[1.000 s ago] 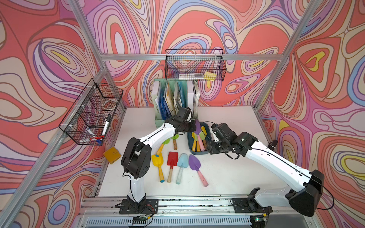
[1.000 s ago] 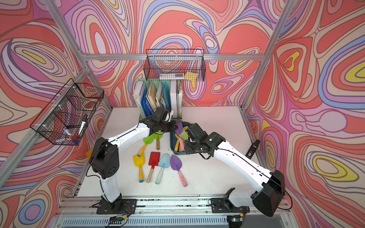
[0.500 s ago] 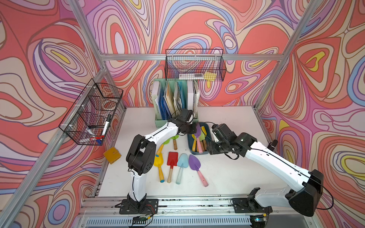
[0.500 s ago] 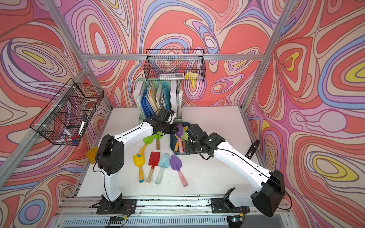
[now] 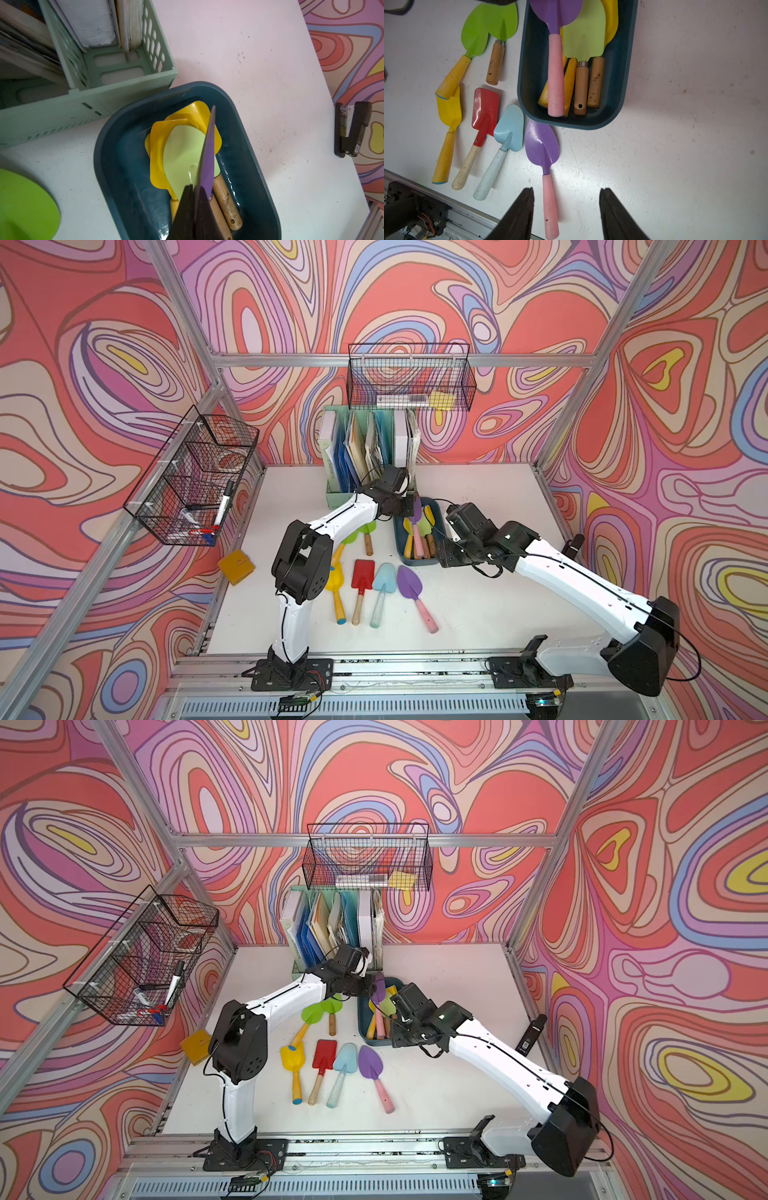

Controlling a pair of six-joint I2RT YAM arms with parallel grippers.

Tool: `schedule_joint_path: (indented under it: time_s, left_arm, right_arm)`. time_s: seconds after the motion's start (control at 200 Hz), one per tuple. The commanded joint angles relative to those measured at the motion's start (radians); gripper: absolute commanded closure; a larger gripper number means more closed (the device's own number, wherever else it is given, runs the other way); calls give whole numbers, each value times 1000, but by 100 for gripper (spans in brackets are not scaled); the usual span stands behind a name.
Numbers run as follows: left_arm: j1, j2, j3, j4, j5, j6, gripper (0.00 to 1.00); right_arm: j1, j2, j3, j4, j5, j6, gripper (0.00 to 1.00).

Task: Put the shovel into the storage box
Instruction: Place the shovel in the storage box.

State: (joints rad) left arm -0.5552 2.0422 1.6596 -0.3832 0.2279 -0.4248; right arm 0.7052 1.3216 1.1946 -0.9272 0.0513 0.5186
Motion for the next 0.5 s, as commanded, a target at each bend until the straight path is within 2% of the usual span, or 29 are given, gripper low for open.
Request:
schedule_joint_path:
  time_s: [0.0, 0.496]
  left_arm:
    - [5, 24, 36, -31, -20, 29, 100]
    - [9, 91, 49, -41, -18, 32, 100]
  right_arm:
    - [-6, -22, -7, 10, -1, 8, 47]
    - [-6, -9, 3, 5, 2, 6, 47]
